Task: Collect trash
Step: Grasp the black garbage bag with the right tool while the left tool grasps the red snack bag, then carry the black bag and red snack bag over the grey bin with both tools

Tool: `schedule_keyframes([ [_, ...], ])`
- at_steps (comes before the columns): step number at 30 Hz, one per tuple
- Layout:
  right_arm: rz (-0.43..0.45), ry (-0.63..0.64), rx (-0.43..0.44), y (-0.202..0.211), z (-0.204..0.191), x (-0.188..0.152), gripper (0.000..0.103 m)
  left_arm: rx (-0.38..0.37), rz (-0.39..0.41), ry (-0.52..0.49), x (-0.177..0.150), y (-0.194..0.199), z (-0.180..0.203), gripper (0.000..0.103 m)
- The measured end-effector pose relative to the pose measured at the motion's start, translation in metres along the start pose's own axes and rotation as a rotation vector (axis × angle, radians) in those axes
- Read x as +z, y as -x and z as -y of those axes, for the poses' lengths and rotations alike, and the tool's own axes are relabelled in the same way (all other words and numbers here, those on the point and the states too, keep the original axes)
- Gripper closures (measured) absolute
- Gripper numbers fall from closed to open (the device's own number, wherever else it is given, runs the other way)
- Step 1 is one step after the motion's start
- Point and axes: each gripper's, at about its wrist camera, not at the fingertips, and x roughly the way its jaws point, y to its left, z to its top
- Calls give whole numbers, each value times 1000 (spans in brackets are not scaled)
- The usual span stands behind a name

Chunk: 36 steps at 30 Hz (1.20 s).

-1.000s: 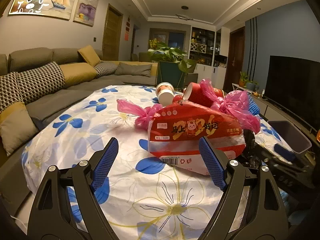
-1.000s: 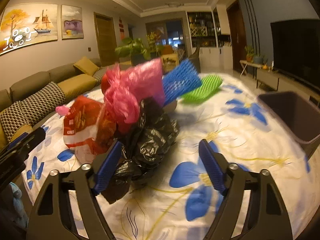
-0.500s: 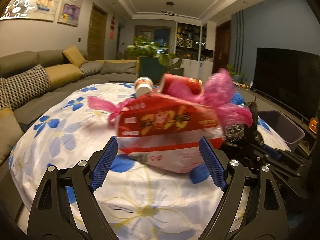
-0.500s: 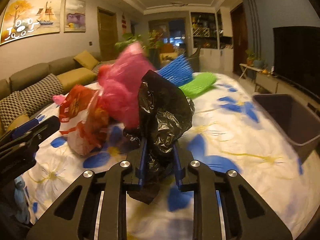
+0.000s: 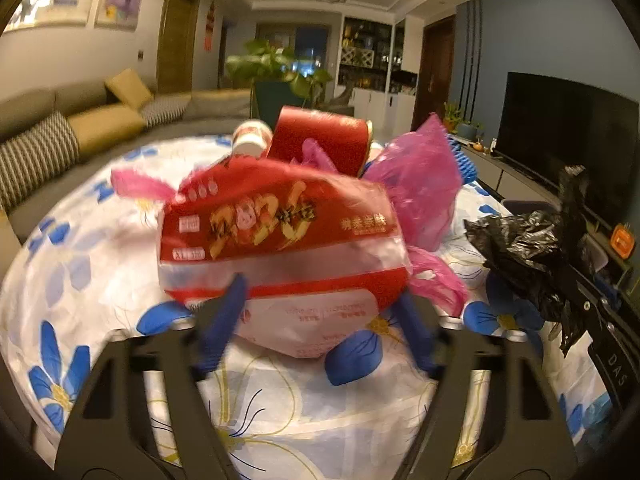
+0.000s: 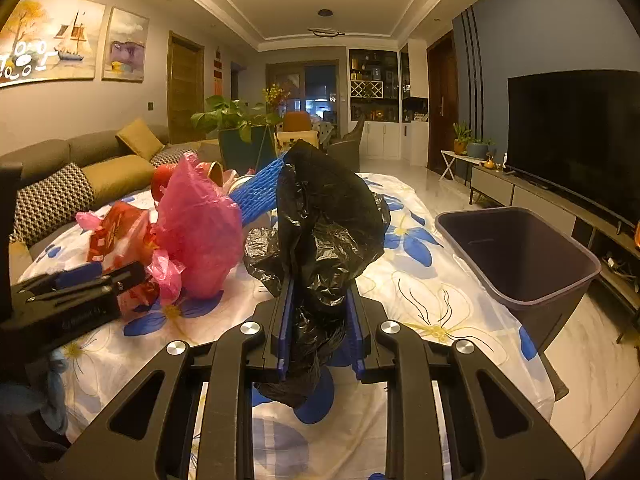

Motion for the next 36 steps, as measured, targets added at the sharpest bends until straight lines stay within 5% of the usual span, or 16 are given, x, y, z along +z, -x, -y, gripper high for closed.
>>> schedule_keyframes([
  [5,3,-16,10,2,1,0,79,-39,-51,78,5,-5,-17,88],
  [8,9,-20,12,5,2,0,79,-49,-51,101,7,0,-26,98],
  [26,72,-37,-17,29,18,8,79,-88,156,149,41,89,-52,102],
  [36,112,-60,-52,41,33,15,79,-85,166,133,43,89,-50,102],
])
